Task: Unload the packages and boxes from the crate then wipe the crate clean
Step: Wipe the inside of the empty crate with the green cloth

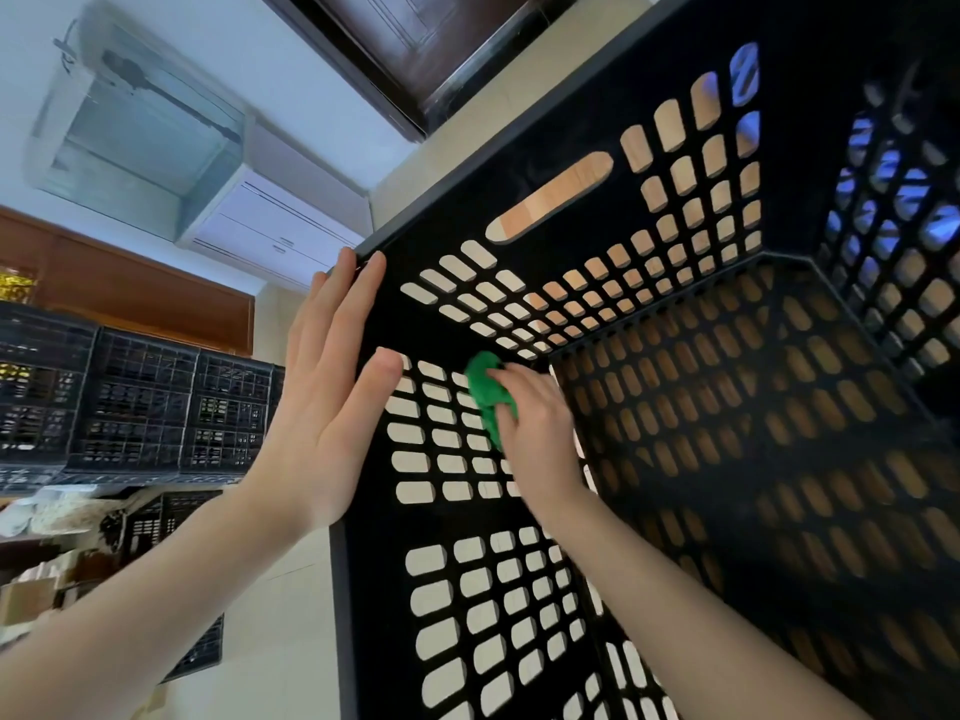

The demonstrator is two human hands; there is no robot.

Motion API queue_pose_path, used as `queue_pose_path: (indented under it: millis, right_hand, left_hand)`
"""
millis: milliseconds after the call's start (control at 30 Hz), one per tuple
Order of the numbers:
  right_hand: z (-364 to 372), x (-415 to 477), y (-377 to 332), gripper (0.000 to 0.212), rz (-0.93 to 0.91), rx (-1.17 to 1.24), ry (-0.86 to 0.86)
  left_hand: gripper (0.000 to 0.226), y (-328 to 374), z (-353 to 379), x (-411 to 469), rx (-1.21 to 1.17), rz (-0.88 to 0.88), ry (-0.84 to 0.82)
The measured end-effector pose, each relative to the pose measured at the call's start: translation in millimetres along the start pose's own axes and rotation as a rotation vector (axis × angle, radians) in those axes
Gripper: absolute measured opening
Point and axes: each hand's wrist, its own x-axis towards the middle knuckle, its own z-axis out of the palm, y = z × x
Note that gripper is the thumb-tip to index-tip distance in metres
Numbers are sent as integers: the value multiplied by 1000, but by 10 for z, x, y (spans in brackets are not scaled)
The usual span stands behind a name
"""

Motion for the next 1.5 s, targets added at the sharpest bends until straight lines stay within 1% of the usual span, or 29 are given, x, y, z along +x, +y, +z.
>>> queue_pose_path:
  millis: [67,100,133,200,233,267,333,400,433,500,567,600,633,667,733,767,800,867,1000,1067,1133,1300,1400,1500]
  right_hand:
    - [14,-50,247,38,60,-192,-87]
    - [32,-48,296,36,73,-240,-106]
    - [47,-6,281,34,113,-235,-102]
    - [40,143,104,31,278,-131,-82]
    - [24,186,-20,30,325,-46,-63]
    - [-8,198,-174,31,323,52,-43]
    - [-99,153,-578,32,204,243,-14]
    - [-121,129,-967,32,-7,350,57]
    - [-99,145,-1097,30,-108,364,92]
    - [-61,210,-1192,28,-247,374,126]
    - [-20,240,-997,33,-318,305,139]
    - [5,220,-810,36,-294,235,131]
    - [23,184,-595,39,-207,165,101]
    - [10,142,-389,39,-67,112,54]
    - [-69,71,-76,35,262,84,-52]
    - [-108,49,4,33,370,91,-93]
    - [-135,45,22,31,406,97,-120]
    - [-203,64,-143,30,347,121,-135]
    - [-387,22,-821,31,141,265,-155]
    - [-487,-85,-1113,31,16,340,-160]
    - [-547,-211,-1271,31,-73,350,-149]
    - [-615,-775,-1108,33,-192,226,-115]
    - [-684,-1178,-1007,34,-240,201,-135]
    - [-733,-1308,-1008,34,-282,163,-179]
  left_hand:
    - [62,1,0,-3,-3,-7,-3]
    - [62,2,3,-6,-7,-8,-3]
    - [62,0,5,-6,-10,-7,0]
    - [62,-6,4,-1,-9,-7,2]
    - [62,-10,3,-6,-6,-7,0]
    - [62,-21,2,-8,-7,-4,2]
    - [62,-37,3,-2,-14,6,9]
    - [61,-44,14,6,-19,27,8]
    - [60,-50,19,8,-20,38,9]
    - [60,-61,24,7,-25,52,13]
    - [60,-65,25,8,-36,49,15]
    - [59,-66,24,5,-39,43,13]
    - [59,-66,22,2,-38,37,12]
    - [59,-67,19,1,-37,30,13]
    - [60,-63,14,1,-47,7,15]
    - [61,-62,13,2,-53,-5,14]
    - [62,-64,13,6,-55,-12,13]
    - [63,-61,12,12,-51,-19,13]
    - [63,-77,23,19,-35,-12,31]
    - [61,-107,27,16,-78,-2,52]
    - [58,-135,29,0,-124,22,73]
    - [62,-144,17,-11,-134,73,61]
    - [62,-139,9,1,-110,70,60]
    - [56,-92,6,-17,-97,51,69]
